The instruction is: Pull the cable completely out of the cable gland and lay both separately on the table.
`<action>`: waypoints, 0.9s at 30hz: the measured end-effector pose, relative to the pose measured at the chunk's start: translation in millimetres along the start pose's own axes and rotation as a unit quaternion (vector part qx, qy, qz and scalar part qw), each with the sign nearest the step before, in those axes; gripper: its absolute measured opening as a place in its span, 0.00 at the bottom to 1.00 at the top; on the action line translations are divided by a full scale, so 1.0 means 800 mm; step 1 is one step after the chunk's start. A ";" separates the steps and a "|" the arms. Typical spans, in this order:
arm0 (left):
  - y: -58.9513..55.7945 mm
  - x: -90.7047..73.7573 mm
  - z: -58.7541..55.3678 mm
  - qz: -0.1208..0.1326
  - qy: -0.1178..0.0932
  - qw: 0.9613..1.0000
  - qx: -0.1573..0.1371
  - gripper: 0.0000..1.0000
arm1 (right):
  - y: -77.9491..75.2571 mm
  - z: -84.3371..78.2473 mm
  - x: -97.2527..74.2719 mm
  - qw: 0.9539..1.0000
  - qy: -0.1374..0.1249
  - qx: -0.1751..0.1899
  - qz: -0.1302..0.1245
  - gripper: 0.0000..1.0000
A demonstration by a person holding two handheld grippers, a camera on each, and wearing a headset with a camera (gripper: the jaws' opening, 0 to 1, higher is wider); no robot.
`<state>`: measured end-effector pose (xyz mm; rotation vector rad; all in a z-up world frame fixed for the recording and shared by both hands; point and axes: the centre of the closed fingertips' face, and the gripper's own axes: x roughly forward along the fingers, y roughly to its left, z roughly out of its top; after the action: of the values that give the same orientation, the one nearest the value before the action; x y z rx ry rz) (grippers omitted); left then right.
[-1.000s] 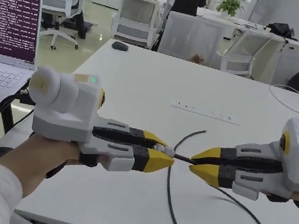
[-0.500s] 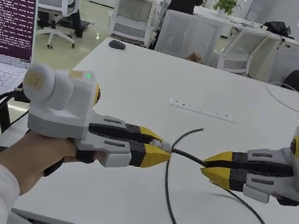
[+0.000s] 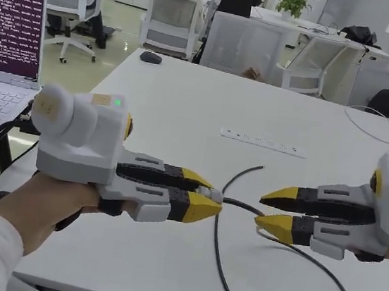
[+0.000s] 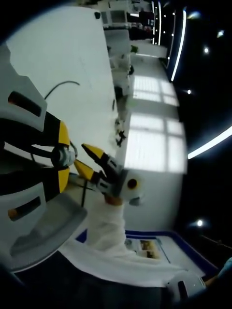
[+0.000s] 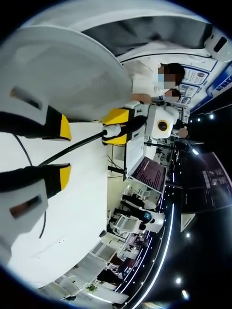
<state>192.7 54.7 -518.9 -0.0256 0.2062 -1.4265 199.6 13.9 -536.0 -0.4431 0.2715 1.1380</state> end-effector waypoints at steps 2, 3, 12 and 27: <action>-0.002 0.001 -0.001 -0.002 0.002 1.000 0.001 0.17 | 0.006 0.010 0.007 1.000 -0.008 -0.010 0.010 0.20; -0.002 0.001 -0.002 -0.003 0.004 1.000 0.001 0.17 | 0.011 0.015 0.012 1.000 -0.013 -0.015 0.018 0.20; 0.000 0.000 -0.003 -0.002 0.005 1.000 0.000 0.17 | 0.025 0.026 0.036 0.998 -0.019 -0.038 0.051 0.08; 0.007 -0.004 -0.001 0.005 -0.003 1.000 -0.022 0.17 | 0.023 0.019 0.033 0.998 -0.019 -0.031 0.049 0.06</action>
<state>197.8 58.5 -520.4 -0.0646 0.2318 -1.4126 193.0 49.3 -537.5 -0.4666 0.2279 1.2525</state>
